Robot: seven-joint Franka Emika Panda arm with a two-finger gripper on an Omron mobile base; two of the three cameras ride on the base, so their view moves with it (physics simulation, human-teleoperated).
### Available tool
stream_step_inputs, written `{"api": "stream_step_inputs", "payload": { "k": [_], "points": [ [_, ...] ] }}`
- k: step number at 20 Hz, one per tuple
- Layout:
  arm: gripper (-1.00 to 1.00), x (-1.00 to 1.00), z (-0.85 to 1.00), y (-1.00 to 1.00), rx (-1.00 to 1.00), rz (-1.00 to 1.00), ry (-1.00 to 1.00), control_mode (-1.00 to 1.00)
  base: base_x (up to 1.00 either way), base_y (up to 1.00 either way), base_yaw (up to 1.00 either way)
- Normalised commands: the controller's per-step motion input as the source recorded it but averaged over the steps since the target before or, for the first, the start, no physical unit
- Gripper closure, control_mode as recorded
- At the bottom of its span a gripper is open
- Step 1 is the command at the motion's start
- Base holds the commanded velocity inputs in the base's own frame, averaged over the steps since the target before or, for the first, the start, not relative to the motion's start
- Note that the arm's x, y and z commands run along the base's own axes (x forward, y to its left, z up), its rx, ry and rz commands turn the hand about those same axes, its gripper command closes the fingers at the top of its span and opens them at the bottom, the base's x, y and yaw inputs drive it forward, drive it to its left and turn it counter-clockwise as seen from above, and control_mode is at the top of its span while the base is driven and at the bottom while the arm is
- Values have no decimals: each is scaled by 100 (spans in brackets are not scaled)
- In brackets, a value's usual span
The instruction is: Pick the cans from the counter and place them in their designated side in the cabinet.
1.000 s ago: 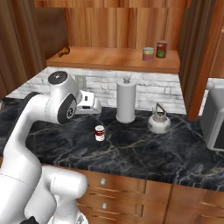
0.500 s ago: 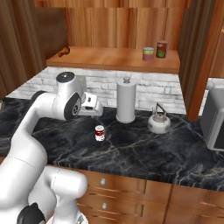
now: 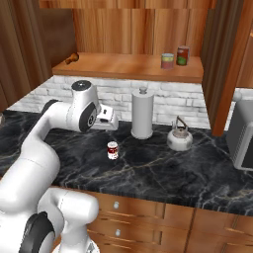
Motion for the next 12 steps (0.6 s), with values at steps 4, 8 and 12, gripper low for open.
{"api": "stream_step_inputs", "payload": {
  "k": [4, 8, 12],
  "points": [
    [-100, 24, -22, 0, 0, 0, 0, -100, 0, 0, 0],
    [-100, 14, -24, 0, 0, 0, -1, -100, 0, 0, 0],
    [-100, 11, -27, 0, 0, -2, -3, -100, 0, 0, 0]
  ]
}}
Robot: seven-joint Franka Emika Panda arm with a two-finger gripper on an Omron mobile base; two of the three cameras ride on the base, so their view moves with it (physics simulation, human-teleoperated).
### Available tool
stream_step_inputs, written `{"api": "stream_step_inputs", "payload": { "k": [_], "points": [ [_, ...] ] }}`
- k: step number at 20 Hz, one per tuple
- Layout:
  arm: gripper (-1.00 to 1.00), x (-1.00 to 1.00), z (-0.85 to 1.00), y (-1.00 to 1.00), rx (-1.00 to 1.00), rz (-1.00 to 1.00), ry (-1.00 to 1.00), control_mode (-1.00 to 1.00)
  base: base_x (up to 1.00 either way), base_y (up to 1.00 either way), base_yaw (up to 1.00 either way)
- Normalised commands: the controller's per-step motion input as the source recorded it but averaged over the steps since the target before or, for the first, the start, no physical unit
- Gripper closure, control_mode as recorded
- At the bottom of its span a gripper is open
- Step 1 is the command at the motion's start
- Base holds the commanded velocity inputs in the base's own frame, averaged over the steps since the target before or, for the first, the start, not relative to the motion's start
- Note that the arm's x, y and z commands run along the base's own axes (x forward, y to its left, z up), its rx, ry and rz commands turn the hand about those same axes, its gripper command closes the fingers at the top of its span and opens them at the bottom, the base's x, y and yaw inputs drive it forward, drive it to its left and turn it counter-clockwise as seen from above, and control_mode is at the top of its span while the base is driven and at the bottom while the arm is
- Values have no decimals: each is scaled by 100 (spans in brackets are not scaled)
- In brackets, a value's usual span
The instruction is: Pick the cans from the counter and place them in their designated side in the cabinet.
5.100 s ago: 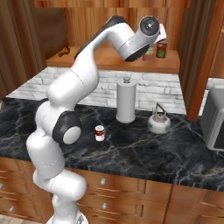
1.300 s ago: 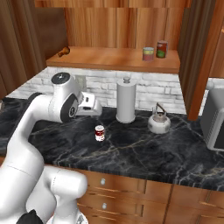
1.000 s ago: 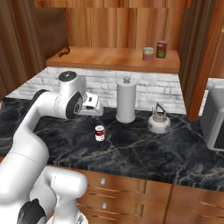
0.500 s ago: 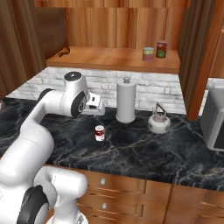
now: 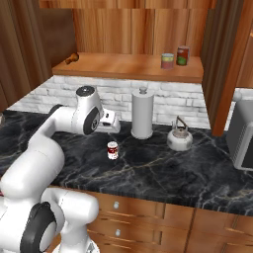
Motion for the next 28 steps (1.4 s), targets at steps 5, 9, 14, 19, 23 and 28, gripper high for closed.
{"api": "stream_step_inputs", "payload": {
  "k": [5, 9, 14, 19, 23, 28],
  "points": [
    [-100, 14, -23, 0, 0, -2, -2, -100, 0, 0, 0],
    [-100, 19, -24, 0, 0, 0, 0, -100, 0, 0, 0],
    [-100, 23, -23, 0, 0, 0, 0, -100, 0, 0, 0],
    [-100, 24, -19, 0, 0, 0, 0, -100, 0, 0, 0],
    [-100, 11, -13, -1, 0, 0, 2, -100, 0, 0, 0],
    [-100, 4, -13, -3, 0, 0, 5, -100, 0, 0, 0]
  ]
}}
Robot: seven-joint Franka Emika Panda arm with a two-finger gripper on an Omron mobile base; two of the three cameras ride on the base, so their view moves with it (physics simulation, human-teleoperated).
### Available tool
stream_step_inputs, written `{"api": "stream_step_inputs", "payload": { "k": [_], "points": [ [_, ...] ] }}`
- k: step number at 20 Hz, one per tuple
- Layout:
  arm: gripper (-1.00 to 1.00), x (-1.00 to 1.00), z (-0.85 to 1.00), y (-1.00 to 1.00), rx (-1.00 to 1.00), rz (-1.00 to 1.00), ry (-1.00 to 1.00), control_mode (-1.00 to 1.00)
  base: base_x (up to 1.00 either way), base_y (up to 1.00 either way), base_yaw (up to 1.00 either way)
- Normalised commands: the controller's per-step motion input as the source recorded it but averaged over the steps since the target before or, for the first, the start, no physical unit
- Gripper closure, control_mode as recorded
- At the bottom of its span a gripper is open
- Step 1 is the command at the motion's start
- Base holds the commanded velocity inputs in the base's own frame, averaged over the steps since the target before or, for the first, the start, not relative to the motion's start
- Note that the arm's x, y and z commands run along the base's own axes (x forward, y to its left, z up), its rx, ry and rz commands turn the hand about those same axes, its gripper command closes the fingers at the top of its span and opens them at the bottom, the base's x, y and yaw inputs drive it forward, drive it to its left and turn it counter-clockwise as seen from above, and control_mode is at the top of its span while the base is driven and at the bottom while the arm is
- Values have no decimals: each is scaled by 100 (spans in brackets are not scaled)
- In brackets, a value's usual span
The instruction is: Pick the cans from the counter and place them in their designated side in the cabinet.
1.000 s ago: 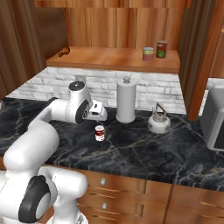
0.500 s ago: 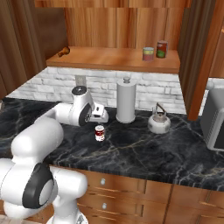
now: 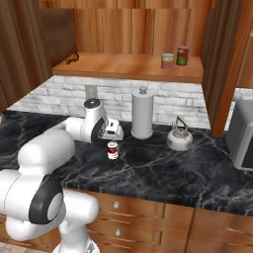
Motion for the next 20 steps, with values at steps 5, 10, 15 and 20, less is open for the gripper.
{"api": "stream_step_inputs", "payload": {
  "k": [5, 10, 15, 20],
  "points": [
    [-100, 6, -14, -6, 0, 0, 5, -100, 0, 0, 0],
    [-100, 11, -17, -1, 0, 0, 4, -100, 0, 0, 0],
    [-100, 16, -18, 0, 0, 0, 4, -100, 0, 0, 0],
    [-100, 20, -18, 0, 0, 0, 3, -100, 0, 0, 0]
  ]
}}
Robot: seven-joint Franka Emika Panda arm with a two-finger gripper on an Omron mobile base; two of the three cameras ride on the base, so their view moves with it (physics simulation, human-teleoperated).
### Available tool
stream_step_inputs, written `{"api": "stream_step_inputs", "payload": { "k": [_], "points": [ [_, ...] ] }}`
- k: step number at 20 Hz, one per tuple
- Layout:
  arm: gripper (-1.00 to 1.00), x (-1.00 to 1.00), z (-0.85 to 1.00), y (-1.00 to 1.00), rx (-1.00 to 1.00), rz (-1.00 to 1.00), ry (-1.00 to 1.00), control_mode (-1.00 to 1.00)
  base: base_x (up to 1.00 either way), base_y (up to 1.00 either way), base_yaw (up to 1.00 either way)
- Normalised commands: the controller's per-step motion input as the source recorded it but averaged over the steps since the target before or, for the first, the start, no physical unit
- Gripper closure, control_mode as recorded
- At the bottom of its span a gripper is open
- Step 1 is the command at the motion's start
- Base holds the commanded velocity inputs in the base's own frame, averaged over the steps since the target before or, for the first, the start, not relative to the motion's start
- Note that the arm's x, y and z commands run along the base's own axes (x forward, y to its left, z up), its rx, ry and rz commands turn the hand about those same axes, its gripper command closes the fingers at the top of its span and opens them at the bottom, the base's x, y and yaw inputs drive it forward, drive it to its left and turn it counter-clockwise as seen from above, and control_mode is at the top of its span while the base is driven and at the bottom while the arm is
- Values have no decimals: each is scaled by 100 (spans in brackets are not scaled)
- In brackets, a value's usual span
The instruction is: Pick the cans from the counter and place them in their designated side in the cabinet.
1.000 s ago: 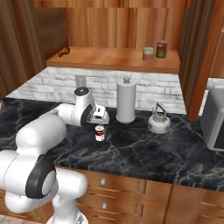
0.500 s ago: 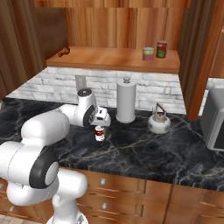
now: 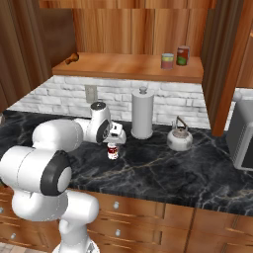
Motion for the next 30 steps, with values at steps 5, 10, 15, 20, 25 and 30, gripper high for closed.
{"api": "stream_step_inputs", "payload": {
  "k": [5, 10, 15, 20, 25, 30],
  "points": [
    [-100, 28, -17, -3, 0, 0, 4, -100, 0, 0, 0],
    [-100, 22, -22, -4, 0, 0, 5, -100, 0, 0, 0],
    [-100, 22, -23, -4, 0, 0, 3, -100, 0, 0, 0],
    [100, 17, -21, -3, 0, 0, 3, -100, 0, 0, 0],
    [100, 2, -6, -6, 0, 0, 1, -100, 0, 0, 0],
    [100, 0, 9, -13, 0, -2, 1, -100, 0, 0, 0]
  ]
}}
